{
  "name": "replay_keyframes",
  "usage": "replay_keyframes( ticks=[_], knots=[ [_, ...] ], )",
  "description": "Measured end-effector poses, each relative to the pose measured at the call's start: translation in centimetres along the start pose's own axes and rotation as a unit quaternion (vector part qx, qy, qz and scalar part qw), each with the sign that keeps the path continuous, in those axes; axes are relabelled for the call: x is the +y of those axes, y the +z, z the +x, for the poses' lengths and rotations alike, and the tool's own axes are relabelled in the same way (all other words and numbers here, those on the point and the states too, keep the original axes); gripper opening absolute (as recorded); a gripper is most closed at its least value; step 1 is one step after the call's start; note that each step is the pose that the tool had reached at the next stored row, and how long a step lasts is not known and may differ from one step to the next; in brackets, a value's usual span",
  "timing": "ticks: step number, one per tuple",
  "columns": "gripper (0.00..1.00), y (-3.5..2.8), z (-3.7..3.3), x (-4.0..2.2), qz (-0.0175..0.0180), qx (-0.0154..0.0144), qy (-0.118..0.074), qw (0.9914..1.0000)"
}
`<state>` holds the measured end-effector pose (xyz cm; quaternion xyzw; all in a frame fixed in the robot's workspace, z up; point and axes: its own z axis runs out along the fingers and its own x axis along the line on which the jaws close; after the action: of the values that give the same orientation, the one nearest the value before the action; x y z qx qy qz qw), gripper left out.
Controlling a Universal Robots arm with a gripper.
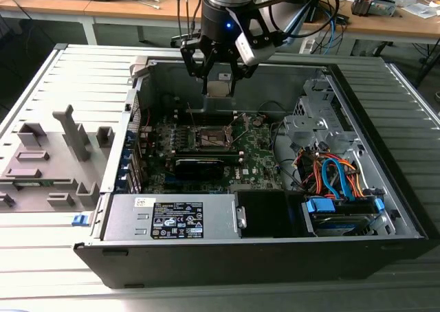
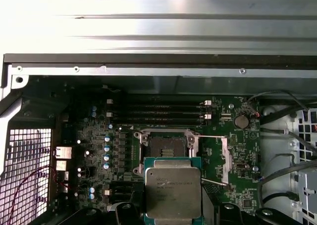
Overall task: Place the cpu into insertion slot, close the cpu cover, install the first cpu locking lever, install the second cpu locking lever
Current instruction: 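Place the cpu into insertion slot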
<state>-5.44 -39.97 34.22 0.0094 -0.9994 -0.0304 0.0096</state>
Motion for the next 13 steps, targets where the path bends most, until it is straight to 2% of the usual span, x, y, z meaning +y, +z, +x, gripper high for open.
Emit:
replay_keyframes(
  ticks=[7,13],
  knots=[
    [0.54,0.23,0.10,-0.07,0.0001,0.0000,0.000,1.00000],
    [0.54,0.41,0.10,-0.08,0.0017,0.0001,0.000,1.00000]
  ],
)
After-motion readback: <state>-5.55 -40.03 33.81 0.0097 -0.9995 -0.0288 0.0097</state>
